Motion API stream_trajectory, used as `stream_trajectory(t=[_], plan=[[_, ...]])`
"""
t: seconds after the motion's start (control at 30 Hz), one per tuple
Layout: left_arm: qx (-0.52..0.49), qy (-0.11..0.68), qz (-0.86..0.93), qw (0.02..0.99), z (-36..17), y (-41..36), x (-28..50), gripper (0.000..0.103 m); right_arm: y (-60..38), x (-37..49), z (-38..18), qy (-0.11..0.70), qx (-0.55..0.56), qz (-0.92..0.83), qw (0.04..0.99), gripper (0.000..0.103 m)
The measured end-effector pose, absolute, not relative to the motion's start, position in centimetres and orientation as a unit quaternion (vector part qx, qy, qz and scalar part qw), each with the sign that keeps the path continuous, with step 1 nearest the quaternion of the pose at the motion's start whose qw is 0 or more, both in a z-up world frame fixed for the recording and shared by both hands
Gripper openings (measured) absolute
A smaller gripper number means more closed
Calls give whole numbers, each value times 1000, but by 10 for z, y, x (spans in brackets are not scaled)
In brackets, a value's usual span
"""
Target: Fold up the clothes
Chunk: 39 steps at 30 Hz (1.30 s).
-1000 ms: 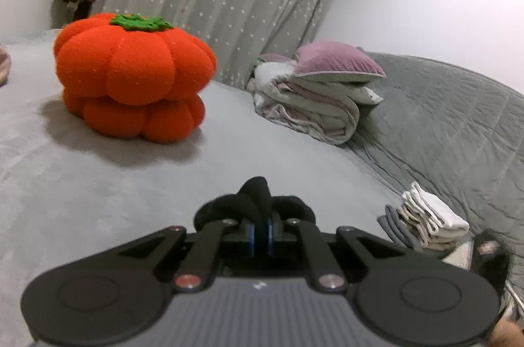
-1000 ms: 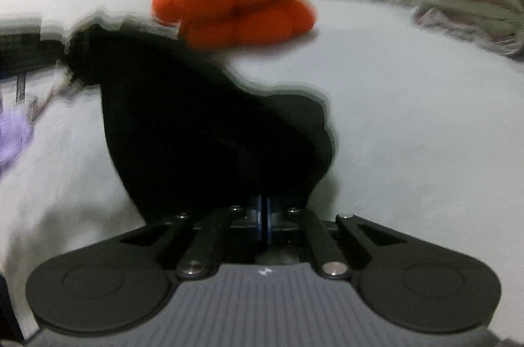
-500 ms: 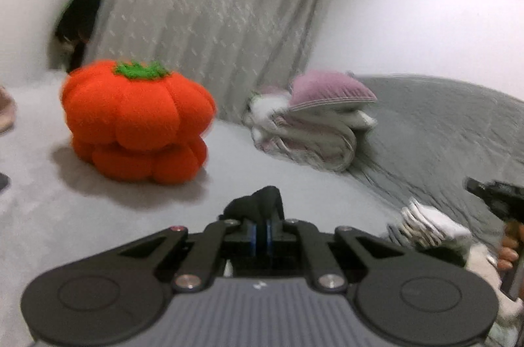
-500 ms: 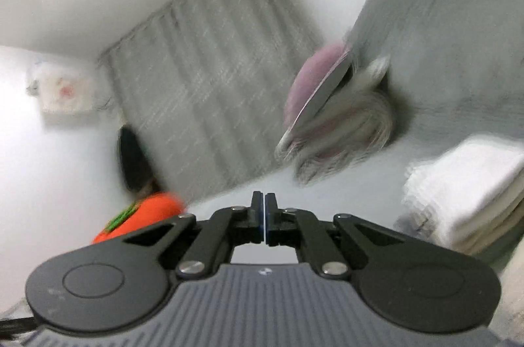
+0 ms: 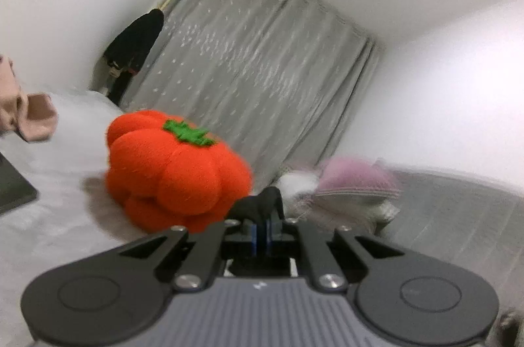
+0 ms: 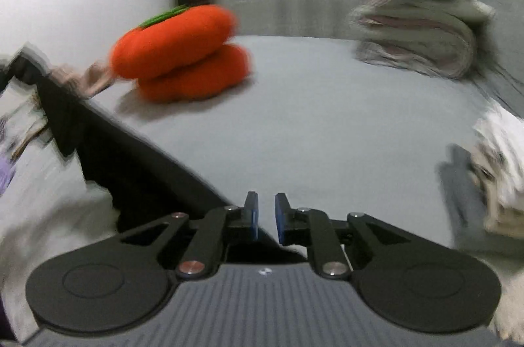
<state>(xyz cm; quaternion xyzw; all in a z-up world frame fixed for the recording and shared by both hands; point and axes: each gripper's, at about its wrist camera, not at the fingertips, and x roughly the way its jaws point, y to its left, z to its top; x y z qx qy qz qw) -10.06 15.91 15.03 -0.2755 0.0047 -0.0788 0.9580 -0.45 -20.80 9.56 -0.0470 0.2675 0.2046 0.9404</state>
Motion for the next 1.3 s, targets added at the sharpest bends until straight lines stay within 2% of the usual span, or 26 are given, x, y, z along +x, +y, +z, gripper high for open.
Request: stream_trajectory(t=[0.03, 0.1, 0.2, 0.3, 0.5, 0.53, 0.57, 0.6, 0.63, 0.67, 0.7, 0.73, 0.77, 0.8, 0.93, 1.13, 1.3], plan=[[-283, 0, -92, 955, 152, 159, -102, 5, -198, -4, 93, 262, -66, 211, 939, 29], [-303, -9, -141, 942, 157, 155, -103, 5, -181, -7, 91, 248, -93, 226, 938, 44], [-299, -20, -202, 932, 168, 138, -104, 5, -158, -15, 95, 207, -129, 270, 931, 45], [-286, -27, -260, 922, 176, 117, -108, 5, -143, -35, 101, 156, -149, 312, 925, 71], [-244, -35, -404, 881, 182, 78, -120, 5, -124, -37, 109, 90, -157, 332, 926, 71], [-232, -33, -412, 881, 182, 73, -122, 5, -124, -42, 111, 85, -155, 341, 923, 68], [-220, -30, -416, 882, 182, 67, -123, 5, -125, -44, 113, 81, -150, 351, 921, 58], [-209, -27, -421, 882, 182, 62, -124, 6, -129, -42, 116, 82, -143, 357, 919, 15], [-205, -23, -407, 890, 181, 61, -124, 6, -133, -41, 120, 83, -136, 363, 918, 10], [-203, -18, -389, 899, 179, 60, -122, 11, -139, -39, 124, 82, -123, 366, 919, 10], [-208, -8, -367, 907, 176, 63, -118, 31, -150, -36, 130, 79, -98, 362, 924, 10], [-213, 3, -343, 915, 173, 66, -114, 45, -161, -34, 135, 81, -71, 353, 929, 10], [-218, 8, -323, 921, 171, 70, -110, 66, -174, -29, 140, 85, -38, 343, 935, 10], [-222, 11, -310, 924, 168, 73, -109, 71, -189, -21, 145, 93, 7, 331, 939, 10], [-196, 38, -318, 927, 160, 64, -106, 73, -248, 9, 149, 128, 176, 296, 930, 11], [-23, 91, -319, 943, 141, 6, -109, 75, -293, 35, 144, 161, 320, 275, 892, 15], [141, 98, -288, 942, 117, -38, -109, 87, -301, 40, 147, 166, 384, 315, 852, 15]])
